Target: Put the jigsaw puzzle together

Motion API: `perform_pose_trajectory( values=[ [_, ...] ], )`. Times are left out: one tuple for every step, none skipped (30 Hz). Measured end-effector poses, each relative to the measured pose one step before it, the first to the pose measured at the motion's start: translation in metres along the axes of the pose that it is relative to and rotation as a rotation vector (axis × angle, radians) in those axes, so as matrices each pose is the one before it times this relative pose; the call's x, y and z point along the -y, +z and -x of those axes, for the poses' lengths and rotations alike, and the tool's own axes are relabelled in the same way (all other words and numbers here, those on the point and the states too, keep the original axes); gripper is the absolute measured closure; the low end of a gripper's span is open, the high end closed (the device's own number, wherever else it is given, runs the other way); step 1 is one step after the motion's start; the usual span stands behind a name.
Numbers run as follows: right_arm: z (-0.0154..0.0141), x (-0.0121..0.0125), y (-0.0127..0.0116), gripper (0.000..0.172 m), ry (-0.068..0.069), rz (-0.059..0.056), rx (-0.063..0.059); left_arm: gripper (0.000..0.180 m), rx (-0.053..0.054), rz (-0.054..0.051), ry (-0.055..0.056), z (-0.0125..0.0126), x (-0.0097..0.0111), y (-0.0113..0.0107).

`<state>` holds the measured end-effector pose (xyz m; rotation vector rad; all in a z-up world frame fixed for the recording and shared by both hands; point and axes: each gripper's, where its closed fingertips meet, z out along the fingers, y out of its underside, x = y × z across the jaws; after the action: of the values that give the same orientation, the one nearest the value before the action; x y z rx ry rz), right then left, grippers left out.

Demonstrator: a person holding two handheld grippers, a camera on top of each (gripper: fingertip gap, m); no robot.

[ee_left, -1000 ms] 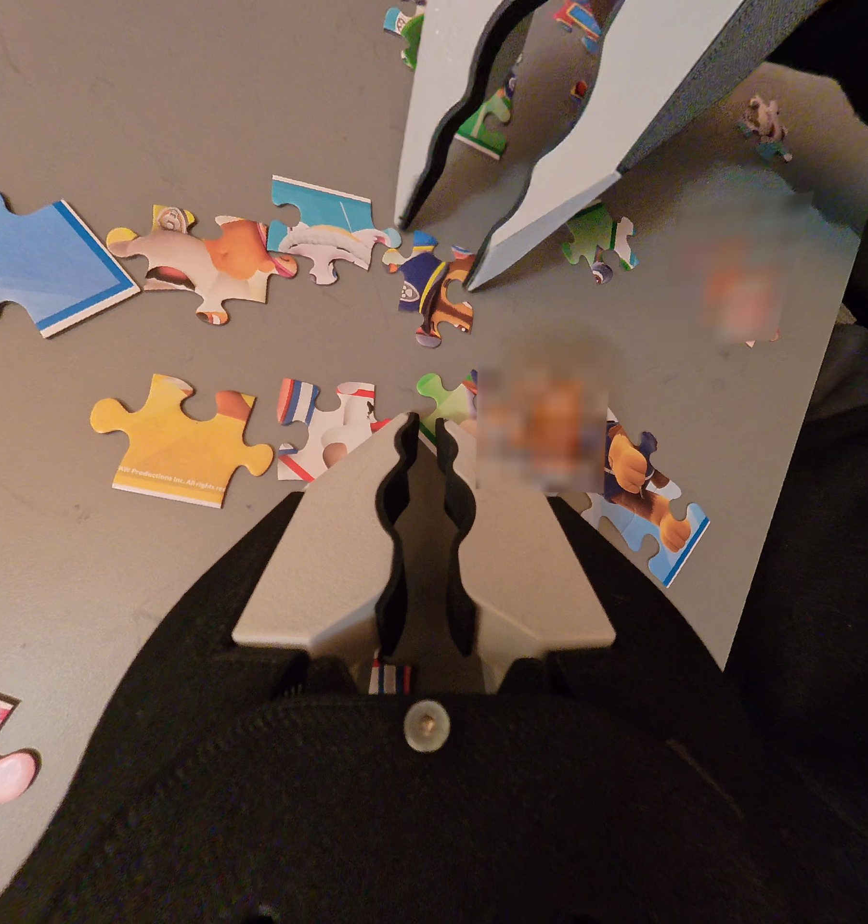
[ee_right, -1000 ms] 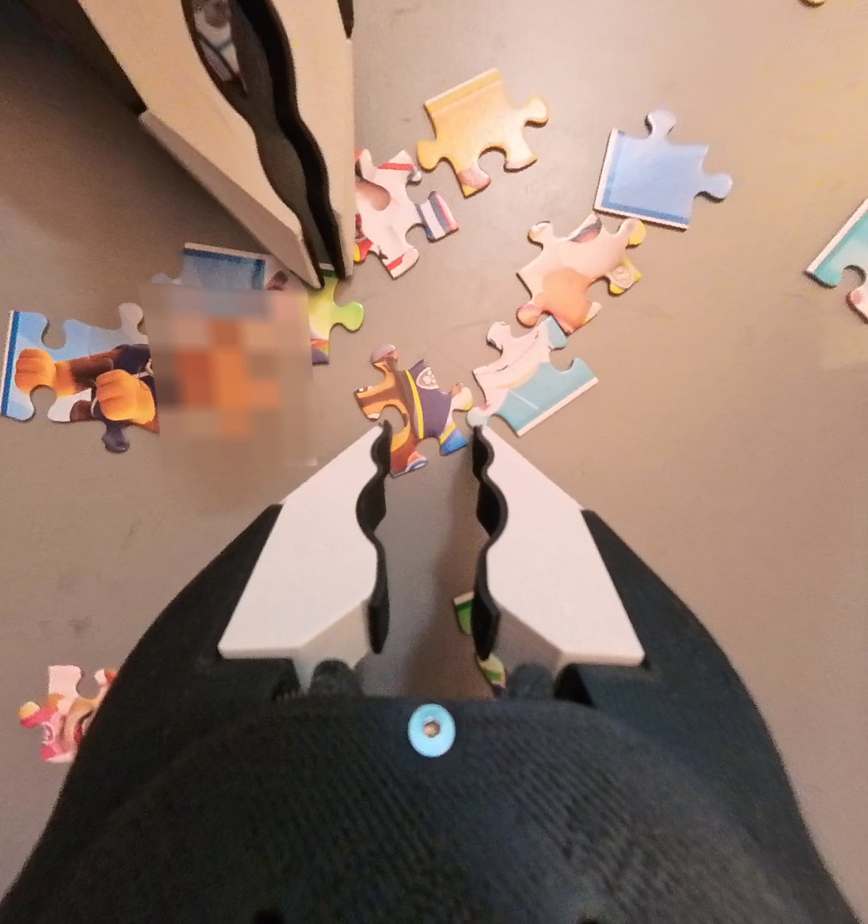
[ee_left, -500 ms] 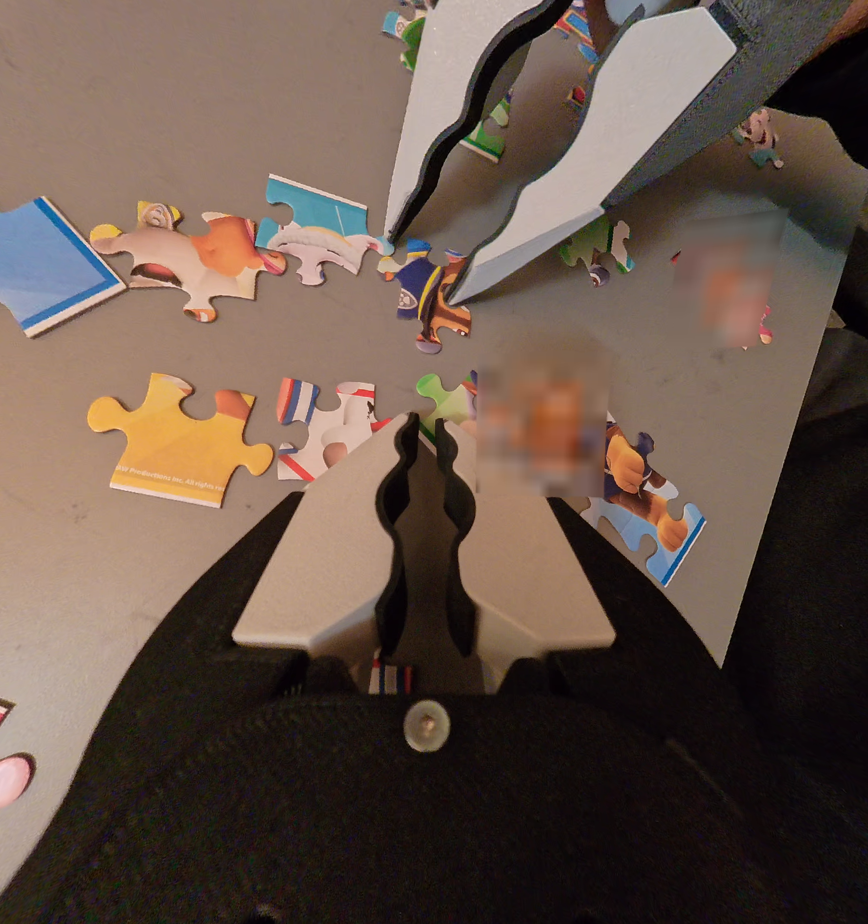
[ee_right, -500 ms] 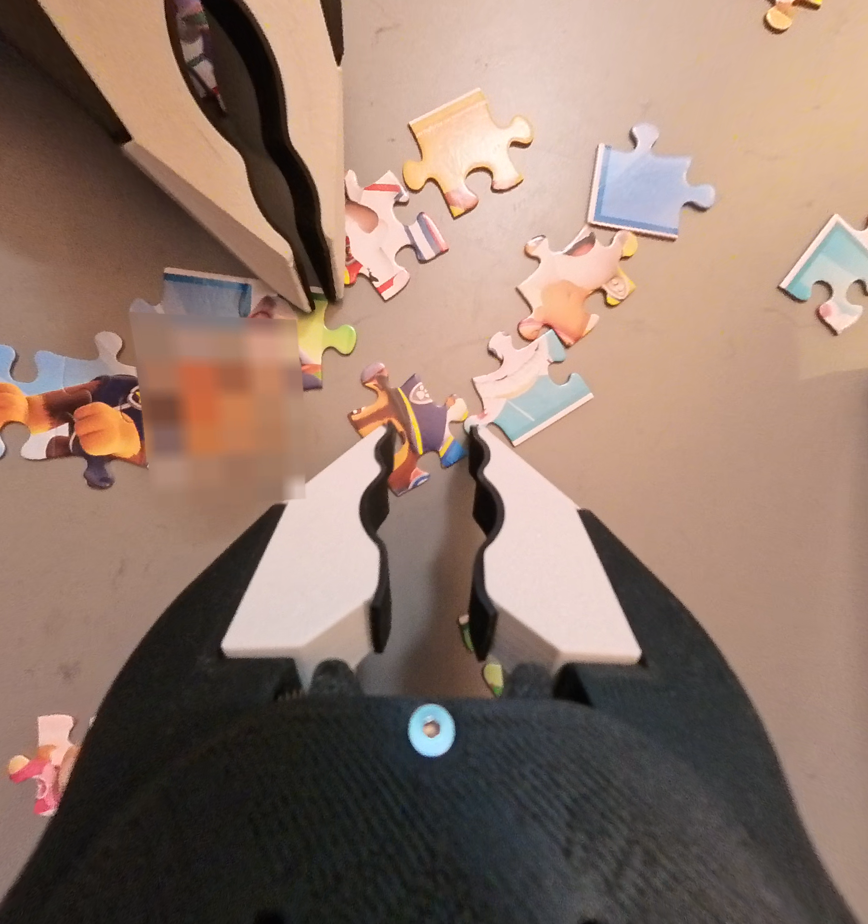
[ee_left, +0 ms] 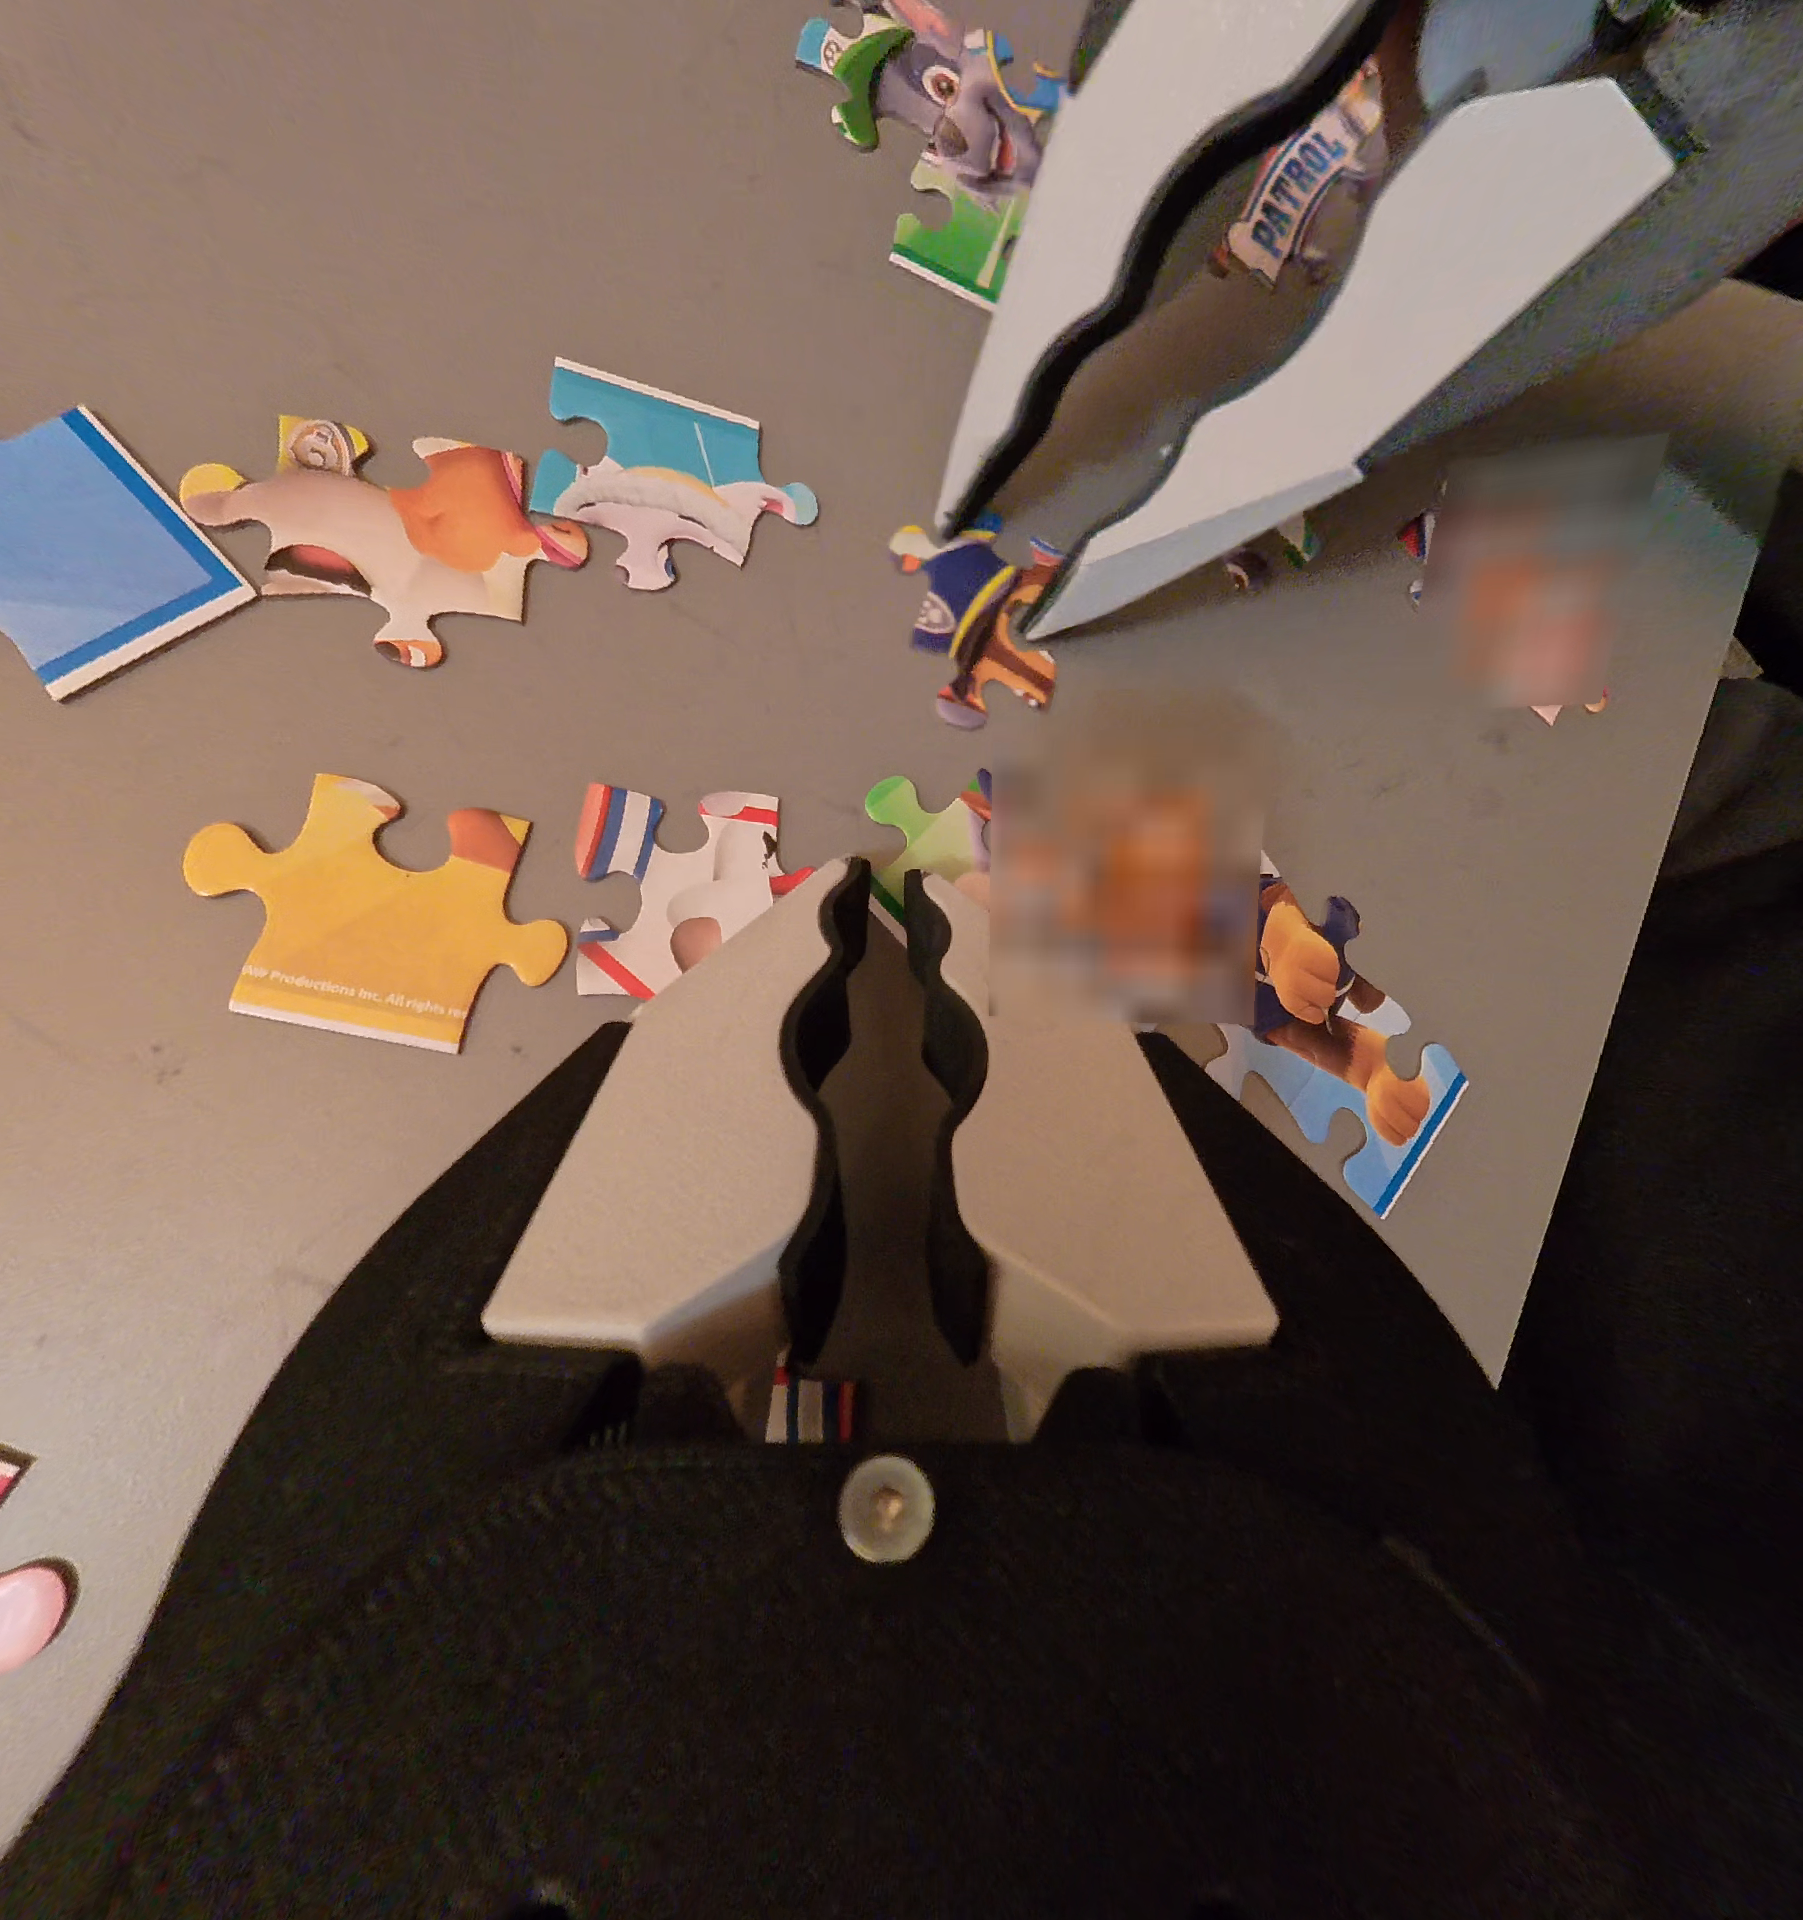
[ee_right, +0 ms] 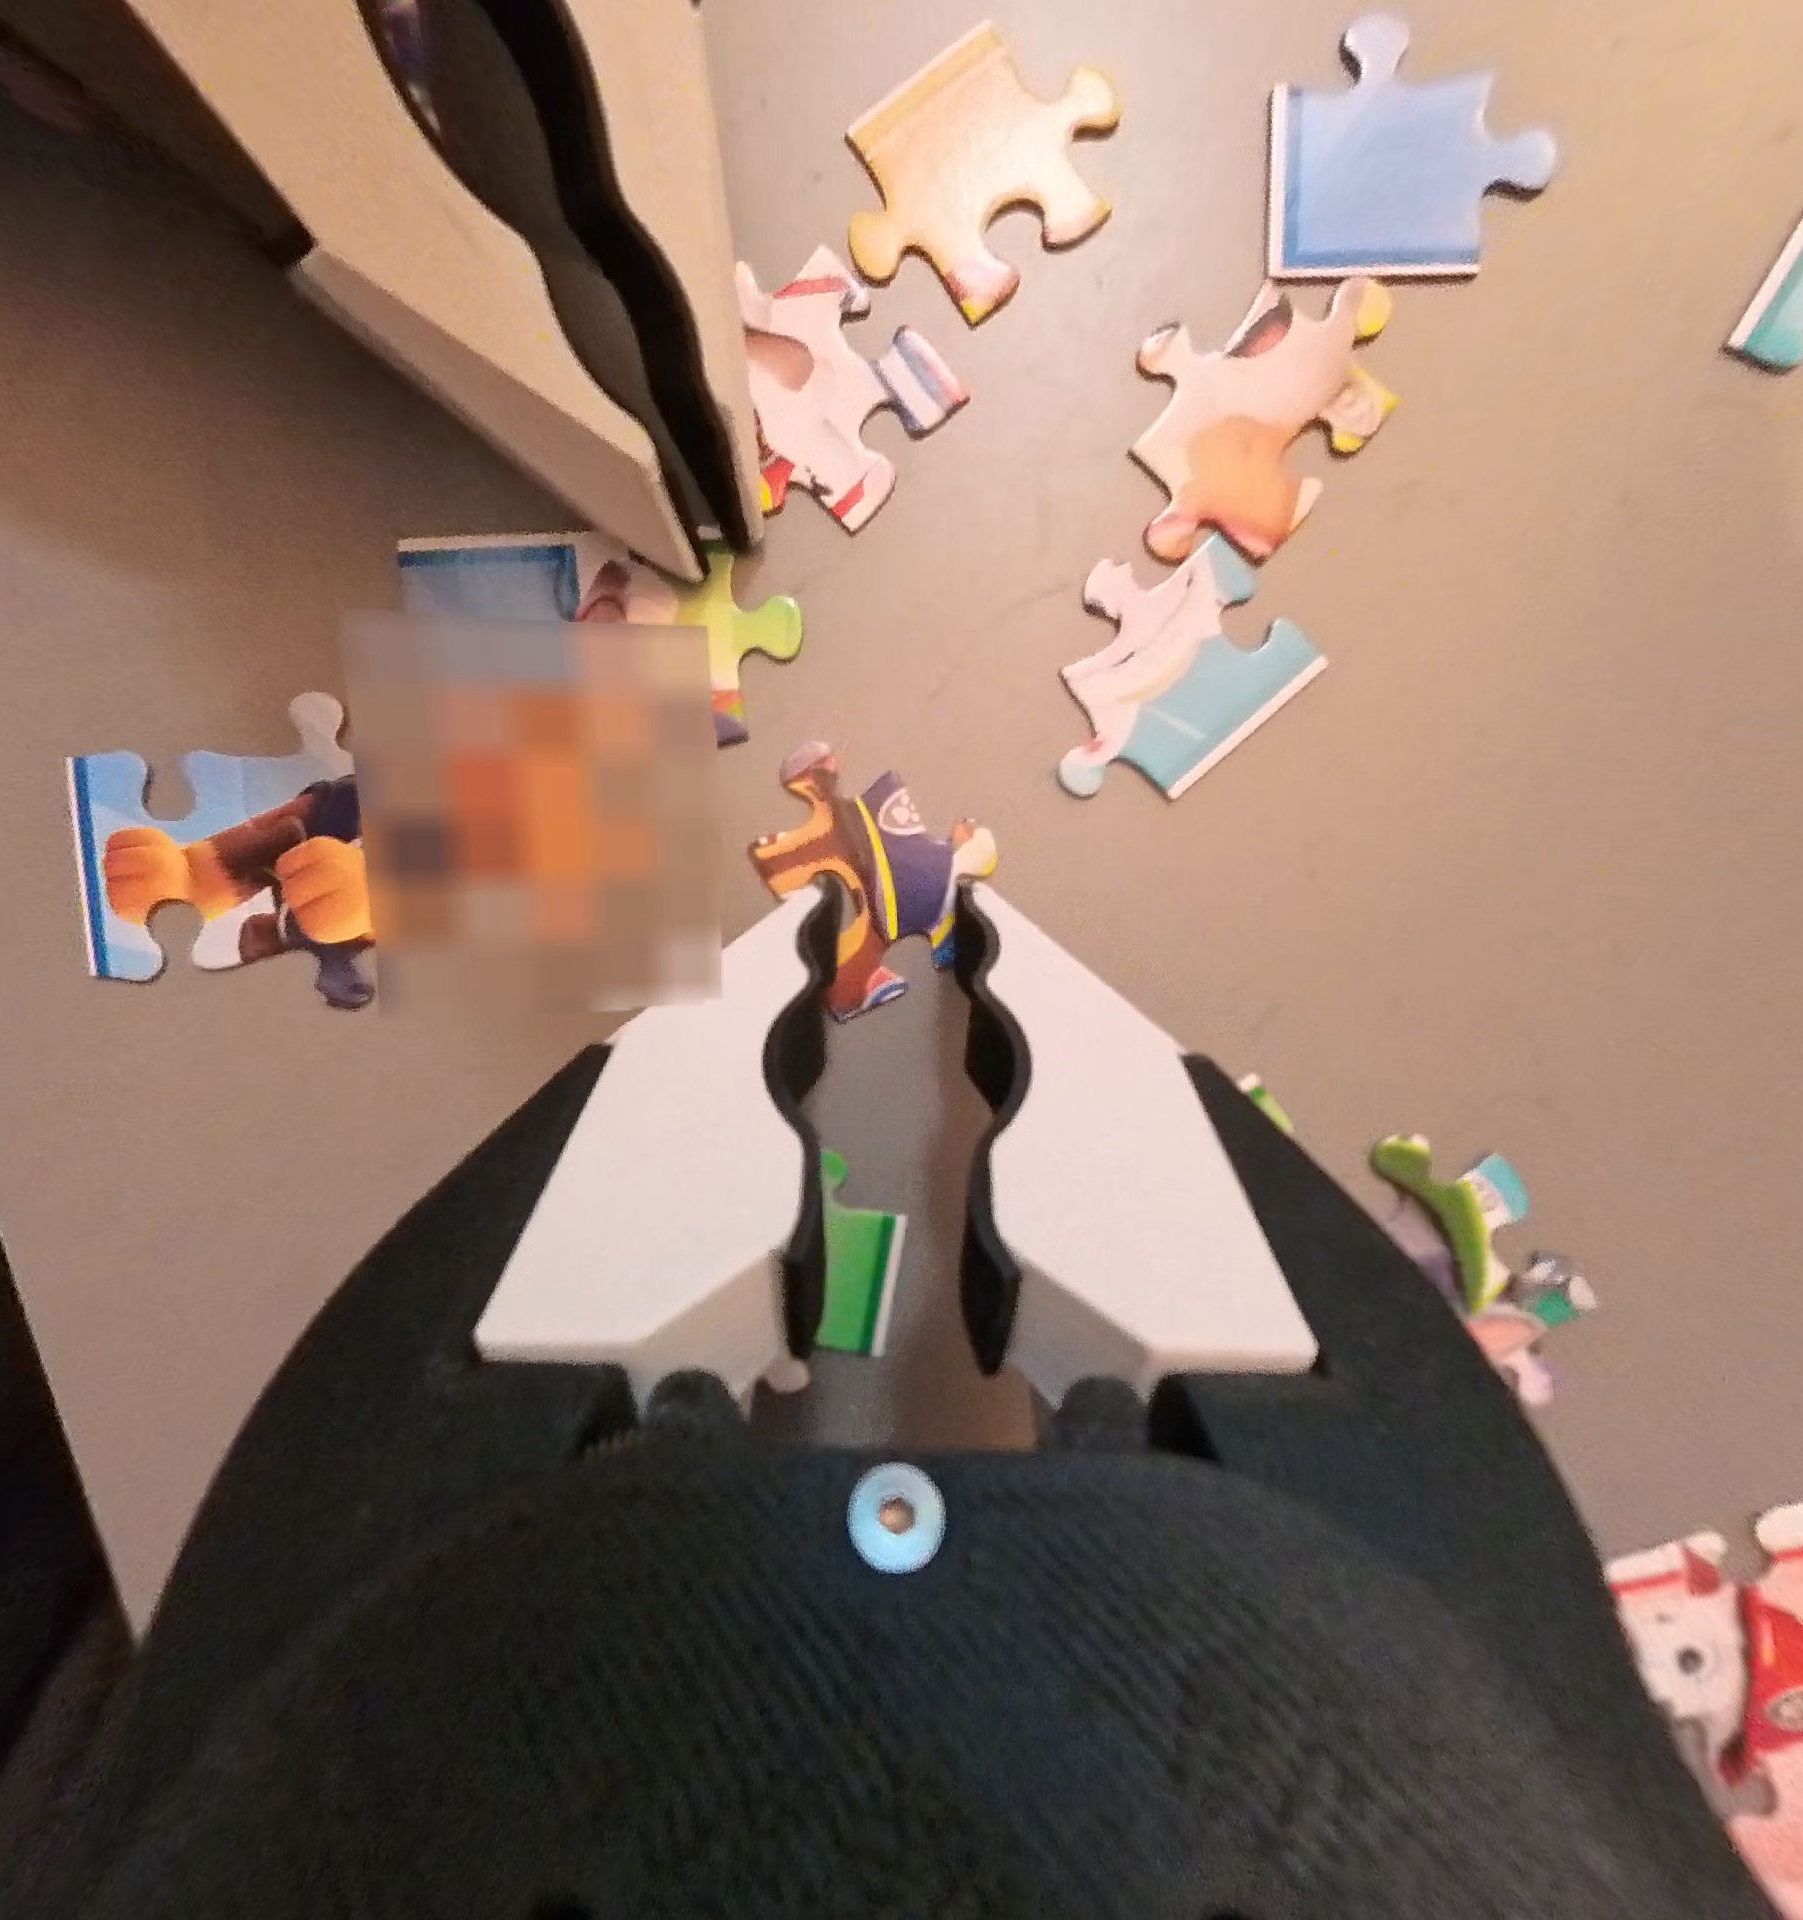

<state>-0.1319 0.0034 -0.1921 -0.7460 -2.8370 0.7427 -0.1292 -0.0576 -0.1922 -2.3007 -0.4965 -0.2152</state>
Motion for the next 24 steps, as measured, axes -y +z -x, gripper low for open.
perform_pose_trajectory(
  values=[
    [0.00234,-0.00040,-0.00101,0.151,0.0055,-0.0032,-0.0061,0.176,-0.0018,-0.0006,-0.0013,0.00002,0.00002,-0.00003],
    [0.00243,0.00103,-0.00123,0.149,0.0053,-0.0117,0.0011,0.176,-0.0014,-0.0007,-0.0016,0.00002,0.00010,0.00005],
    [0.00147,0.00160,-0.00132,0.148,0.0058,-0.0150,0.0018,0.176,-0.0005,-0.0004,-0.0013,-0.00004,0.00003,-0.00004],
    [-0.00055,0.00089,-0.00099,0.148,0.0036,-0.0083,-0.0057,0.176,0.0008,0.0005,-0.0003,-0.00003,-0.00004,0.00004],
    [-0.00243,-0.00085,-0.00004,0.147,-0.0011,0.0023,-0.0144,0.176,0.0024,0.0009,0.0006,0.00001,-0.00005,0.00002],
    [-0.00283,-0.00184,0.00097,0.147,-0.0049,0.0088,-0.0141,0.176,0.0034,0.0017,0.0016,-0.00008,0.00001,-0.00004],
    [-0.00157,-0.00159,0.00170,0.147,-0.0032,0.0064,-0.0052,0.176,0.0037,0.0021,0.0023,0.00002,-0.00006,0.00007],
    [-0.00016,0.00061,0.00100,0.148,0.0034,-0.0062,0.0060,0.176,0.0034,0.0018,0.0021,-0.00004,-0.00001,0.00009],
    [-0.00017,0.00077,0.00062,0.147,0.0082,-0.0062,0.0072,0.176,0.0024,0.0013,0.0013,0.00001,0.00002,-0.00002],
    [-0.00060,-0.00005,0.00055,0.147,0.0067,-0.0001,0.0048,0.176,0.0013,0.0006,0.0005,0.00001,-0.00010,0.00003],
    [-0.00063,0.00002,0.00010,0.148,0.0032,-0.0014,0.0005,0.176,0.0001,0.0001,-0.0002,0.00003,-0.00008,-0.00008],
    [-0.00017,0.00011,0.00016,0.149,-0.0026,-0.0018,-0.0011,0.176,-0.0008,-0.0003,-0.0008,-0.00004,0.00002,-0.00005],
    [0.00068,-0.00004,-0.00005,0.150,-0.0015,-0.0018,0.0004,0.176,-0.0010,-0.0007,-0.0006,-0.00004,0.00001,0.00005],
    [0.00124,-0.00004,0.00006,0.154,0.0003,-0.0027,-0.0003,0.176,-0.0013,-0.0005,-0.0005,-0.00001,0.00009,-0.00004],
    [0.00034,-0.00027,-0.00008,0.154,0.0019,-0.0027,-0.0081,0.176,-0.0012,-0.0006,-0.0004,-0.00004,0.00000,0.00004],
    [0.00024,-0.00020,-0.00019,0.155,0.0044,-0.0040,-0.0066,0.176,-0.0011,-0.0004,-0.0002,-0.00001,-0.00003,0.00003],
    [0.00039,-0.00013,-0.00016,0.155,0.0066,-0.0045,-0.0041,0.176,-0.0009,-0.0004,0.0000,-0.00001,0.00003,-0.00005],
    [0.00015,-0.00002,0.00001,0.155,0.0065,-0.0053,-0.0035,0.176,-0.0006,-0.0003,-0.0001,0.00005,-0.00004,0.00002],
    [-0.00001,0.00005,-0.00008,0.155,0.0048,-0.0055,-0.0027,0.176,-0.0004,0.0000,-0.0001,-0.00006,0.00001,0.00000],
    [0.00005,0.00004,-0.00007,0.155,0.0046,-0.0046,-0.0020,0.176,0.0001,0.0000,0.0002,0.00003,0.00000,0.00000],
    [0.00014,-0.00001,-0.00007,0.155,0.0040,-0.0030,-0.0012,0.176,0.0006,0.0001,0.0005,-0.00009,-0.00003,0.00007],
    [0.00036,-0.00011,-0.00010,0.155,0.0019,-0.0016,0.0000,0.176,0.0008,0.0003,0.0006,0.00004,-0.00001,-0.00009],
    [0.00055,-0.00007,-0.00019,0.155,0.0012,-0.0009,0.0014,0.176,0.0007,0.0003,0.0003,0.00000,-0.00002,0.00005],
    [0.00064,-0.00008,-0.00018,0.156,0.0031,-0.0006,0.0016,0.176,0.0003,0.0002,-0.0002,0.00000,0.00003,0.00005]
  ],
)
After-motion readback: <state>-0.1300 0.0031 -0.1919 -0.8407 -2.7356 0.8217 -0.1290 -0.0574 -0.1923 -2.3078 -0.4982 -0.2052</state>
